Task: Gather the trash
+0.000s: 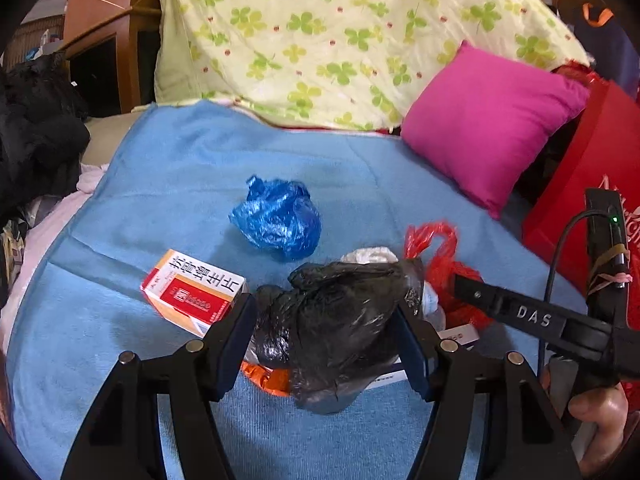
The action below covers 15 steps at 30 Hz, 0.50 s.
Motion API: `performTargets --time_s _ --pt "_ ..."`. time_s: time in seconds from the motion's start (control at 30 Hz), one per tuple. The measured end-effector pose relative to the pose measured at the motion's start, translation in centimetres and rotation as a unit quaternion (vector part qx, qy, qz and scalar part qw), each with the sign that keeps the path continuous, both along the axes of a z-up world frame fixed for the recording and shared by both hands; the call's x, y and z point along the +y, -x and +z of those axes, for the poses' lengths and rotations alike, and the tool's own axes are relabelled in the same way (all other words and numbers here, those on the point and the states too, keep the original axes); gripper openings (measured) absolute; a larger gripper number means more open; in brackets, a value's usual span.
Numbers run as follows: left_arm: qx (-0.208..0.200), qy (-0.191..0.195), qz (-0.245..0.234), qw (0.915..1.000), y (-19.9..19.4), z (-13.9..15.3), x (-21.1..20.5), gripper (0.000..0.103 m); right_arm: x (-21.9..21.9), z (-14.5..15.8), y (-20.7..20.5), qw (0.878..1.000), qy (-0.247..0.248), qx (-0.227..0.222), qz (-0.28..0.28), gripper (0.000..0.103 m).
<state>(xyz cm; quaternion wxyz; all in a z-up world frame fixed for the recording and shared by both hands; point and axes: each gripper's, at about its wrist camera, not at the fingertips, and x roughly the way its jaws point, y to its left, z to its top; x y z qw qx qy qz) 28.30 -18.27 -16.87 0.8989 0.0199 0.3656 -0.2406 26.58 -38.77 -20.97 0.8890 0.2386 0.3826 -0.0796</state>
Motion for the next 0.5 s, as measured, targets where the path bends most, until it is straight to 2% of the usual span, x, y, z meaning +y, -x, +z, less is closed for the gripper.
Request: performTargets --time_s 0.07,0.13,0.17,0.2,0.23,0.3,0.5 --pt "0.011 0.006 -0.01 0.9999 -0.1 -0.5 -0.3 0.054 0.1 -0.1 -0.1 1.0 0.008 0.0 0.005 0.057" --pt "0.012 0.001 -0.015 0.9998 -0.1 -0.6 -0.6 0.047 0.3 0.0 0.0 1.0 0.014 0.0 0.01 0.05" --pt "0.01 0.002 -0.018 0.9998 0.0 -0.6 -0.7 0.039 0.3 0.2 0.2 1.0 0.015 -0.002 0.01 0.049" --pt "0.011 0.003 -0.021 0.9997 0.1 -0.6 -0.7 0.027 0.3 0.3 0.5 1.0 0.015 -0.004 0.01 0.046" --pt "0.017 0.003 -0.025 0.9995 0.1 -0.6 -0.7 0.0 0.2 0.7 0.8 1.0 0.016 -0.008 0.006 0.045" --pt "0.019 0.013 -0.028 0.9993 0.3 -0.5 -0.3 0.002 0.2 1.5 1.6 1.0 0.022 -0.021 0.003 0.045" --pt "-0.02 0.038 -0.03 0.9986 2.2 1.9 1.6 0.0 0.6 4.7 4.3 0.997 0.029 -0.065 -0.001 0.045"
